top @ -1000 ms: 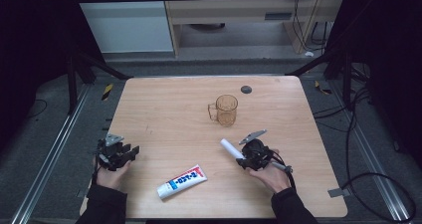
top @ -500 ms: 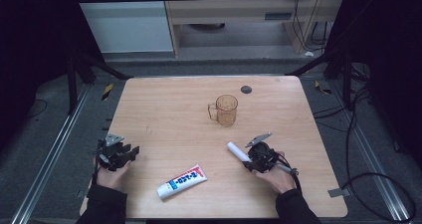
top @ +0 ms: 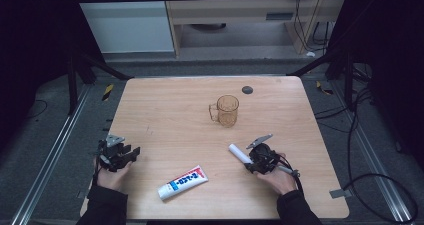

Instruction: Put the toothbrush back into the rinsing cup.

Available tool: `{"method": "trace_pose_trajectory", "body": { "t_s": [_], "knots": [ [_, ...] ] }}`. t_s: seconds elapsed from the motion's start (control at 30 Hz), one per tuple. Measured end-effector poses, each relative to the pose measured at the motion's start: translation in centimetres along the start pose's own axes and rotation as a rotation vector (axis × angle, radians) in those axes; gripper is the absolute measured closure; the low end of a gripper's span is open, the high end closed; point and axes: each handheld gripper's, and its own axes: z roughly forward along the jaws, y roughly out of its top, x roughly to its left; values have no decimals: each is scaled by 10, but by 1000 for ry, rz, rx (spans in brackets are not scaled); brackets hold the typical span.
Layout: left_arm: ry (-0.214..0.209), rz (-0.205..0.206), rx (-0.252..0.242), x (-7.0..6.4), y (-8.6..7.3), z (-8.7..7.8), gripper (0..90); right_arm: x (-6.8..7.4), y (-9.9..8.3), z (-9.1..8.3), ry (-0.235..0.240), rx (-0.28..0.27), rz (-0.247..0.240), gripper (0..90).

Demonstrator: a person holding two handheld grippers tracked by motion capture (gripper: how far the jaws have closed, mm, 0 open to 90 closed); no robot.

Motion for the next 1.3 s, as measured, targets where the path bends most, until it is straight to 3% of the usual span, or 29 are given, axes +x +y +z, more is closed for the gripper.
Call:
{"method": "trace_pose_trajectory", "body": {
  "t_s": [0.3,0.43,0.6,0.93,1.1,1.3],
  "knots": [
    [-1,1,1,0,0,0,579,-1,1,-14,-13,-85,-9,495],
    [-2,1,0,0,0,0,579,-2,2,-31,-22,-131,4,508],
    [-6,1,-2,0,0,0,580,2,-3,-46,-17,-166,23,606],
    [-8,2,-3,0,0,-1,585,7,-34,-51,-24,-110,70,794],
    [-6,4,-4,0,0,-1,586,9,-51,-49,-15,-73,104,844],
    [-6,5,-5,0,1,-2,586,9,-54,-47,-24,-51,115,874]
  ]
}}
